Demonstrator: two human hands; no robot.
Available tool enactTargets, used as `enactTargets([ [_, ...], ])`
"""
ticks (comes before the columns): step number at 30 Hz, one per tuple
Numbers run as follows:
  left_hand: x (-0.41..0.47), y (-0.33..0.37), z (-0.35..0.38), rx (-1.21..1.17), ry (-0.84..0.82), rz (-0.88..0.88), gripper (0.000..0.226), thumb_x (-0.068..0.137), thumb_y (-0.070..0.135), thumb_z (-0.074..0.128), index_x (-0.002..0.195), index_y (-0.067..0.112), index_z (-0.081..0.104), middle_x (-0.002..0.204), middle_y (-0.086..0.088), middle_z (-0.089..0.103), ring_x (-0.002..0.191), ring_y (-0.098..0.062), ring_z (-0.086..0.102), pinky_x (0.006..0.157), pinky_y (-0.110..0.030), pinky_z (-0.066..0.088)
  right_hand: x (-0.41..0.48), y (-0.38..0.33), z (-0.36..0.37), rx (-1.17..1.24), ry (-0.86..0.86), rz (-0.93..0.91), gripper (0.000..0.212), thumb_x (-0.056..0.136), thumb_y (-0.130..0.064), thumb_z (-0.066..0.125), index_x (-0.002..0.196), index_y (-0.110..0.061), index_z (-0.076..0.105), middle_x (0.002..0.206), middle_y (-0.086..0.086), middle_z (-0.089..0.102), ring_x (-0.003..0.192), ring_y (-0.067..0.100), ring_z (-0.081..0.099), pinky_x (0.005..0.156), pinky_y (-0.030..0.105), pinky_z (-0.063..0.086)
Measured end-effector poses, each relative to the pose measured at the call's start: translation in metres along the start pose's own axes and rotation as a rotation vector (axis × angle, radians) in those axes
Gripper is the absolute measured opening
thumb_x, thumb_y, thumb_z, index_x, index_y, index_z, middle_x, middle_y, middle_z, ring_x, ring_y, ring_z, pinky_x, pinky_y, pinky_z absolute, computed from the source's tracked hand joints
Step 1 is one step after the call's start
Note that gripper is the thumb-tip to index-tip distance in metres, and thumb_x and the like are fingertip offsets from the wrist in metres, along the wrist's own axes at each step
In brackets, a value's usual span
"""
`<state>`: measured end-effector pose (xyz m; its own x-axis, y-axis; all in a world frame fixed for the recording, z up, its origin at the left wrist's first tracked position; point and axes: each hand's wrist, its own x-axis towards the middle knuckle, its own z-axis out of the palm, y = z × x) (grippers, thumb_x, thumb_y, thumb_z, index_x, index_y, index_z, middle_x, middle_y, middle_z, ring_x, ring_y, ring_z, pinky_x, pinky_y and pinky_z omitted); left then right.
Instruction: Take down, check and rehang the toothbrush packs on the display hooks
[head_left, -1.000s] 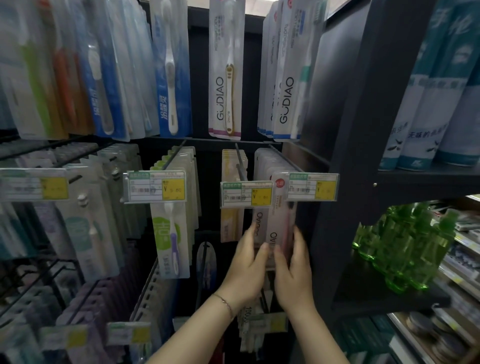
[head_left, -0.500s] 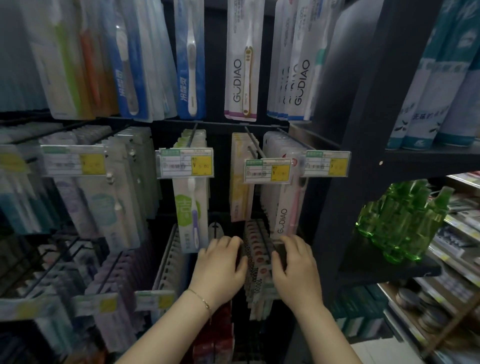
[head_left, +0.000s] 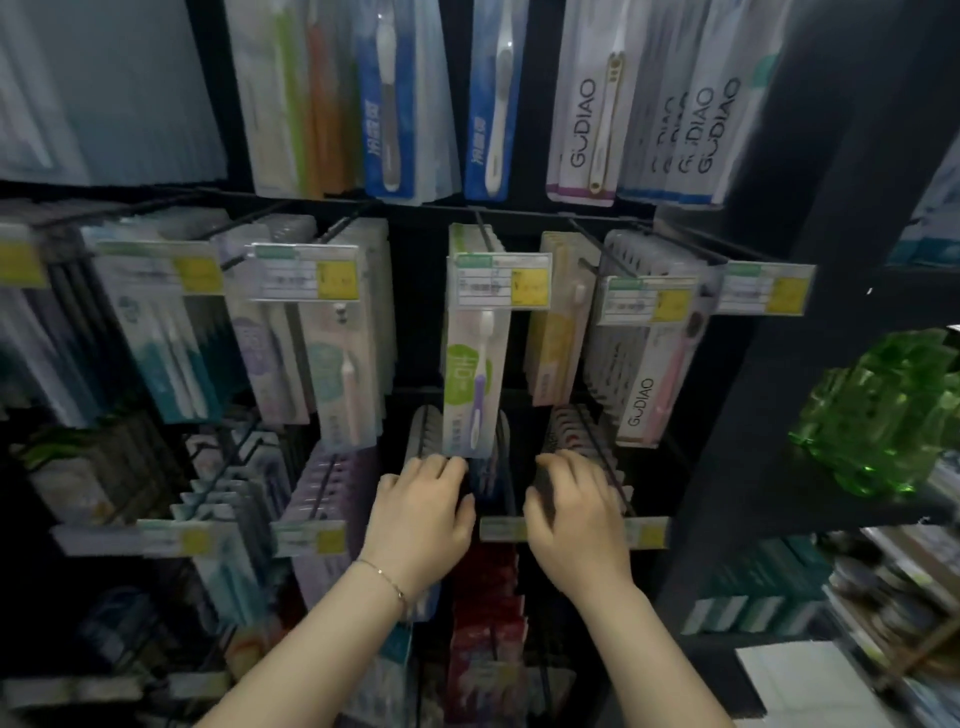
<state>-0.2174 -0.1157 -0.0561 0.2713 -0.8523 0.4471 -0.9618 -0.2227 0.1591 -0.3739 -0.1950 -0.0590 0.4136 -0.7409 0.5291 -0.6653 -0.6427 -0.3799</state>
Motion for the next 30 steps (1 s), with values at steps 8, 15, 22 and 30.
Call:
enactTargets([
  [8,-0.018,-0.05,-0.018,0.024,0.006,-0.03,0.029,0.09,0.037,0.052,0.114,0.021,0.059,0.103,0.002,0.062,0.099,-0.024,0.058,0.074,-0.039,0.047,-0.001,-0.045,0.023,0.001,-0.034,-0.044,0.042,0.086,-0.034,0.048,0.121,-0.015,0.06,0.122,0.004,0.06,0.114,0.025,0.055,0.09,0.041,0.047],
  [15,-0.021,-0.082,-0.028,0.034,-0.011,-0.115,0.029,0.092,0.038,0.048,0.117,0.023,0.053,0.11,0.004,0.058,0.105,-0.023,0.054,0.079,-0.039,0.042,0.008,-0.064,0.048,0.021,-0.072,-0.094,0.045,0.087,-0.036,0.047,0.126,-0.016,0.057,0.121,0.0,0.059,0.113,0.023,0.054,0.088,0.038,0.045],
  [22,-0.003,-0.097,-0.026,-0.285,0.107,-0.285,0.045,0.097,0.037,0.046,0.137,0.023,0.03,0.136,0.003,0.042,0.115,-0.016,0.053,0.088,-0.036,0.05,0.037,-0.09,0.071,0.291,-0.202,-0.152,0.052,0.1,-0.033,0.042,0.15,-0.023,0.029,0.151,-0.004,0.036,0.14,0.013,0.028,0.111,0.022,0.023],
  [30,0.034,-0.088,-0.038,-0.853,0.334,-0.305,0.061,0.1,0.038,0.034,0.149,0.039,-0.001,0.149,0.037,-0.003,0.141,0.014,-0.001,0.12,-0.025,0.007,0.071,-0.135,0.084,0.701,-0.292,-0.118,0.055,0.101,-0.047,0.023,0.139,-0.056,-0.016,0.157,-0.019,-0.02,0.143,-0.005,-0.017,0.111,0.015,-0.008],
])
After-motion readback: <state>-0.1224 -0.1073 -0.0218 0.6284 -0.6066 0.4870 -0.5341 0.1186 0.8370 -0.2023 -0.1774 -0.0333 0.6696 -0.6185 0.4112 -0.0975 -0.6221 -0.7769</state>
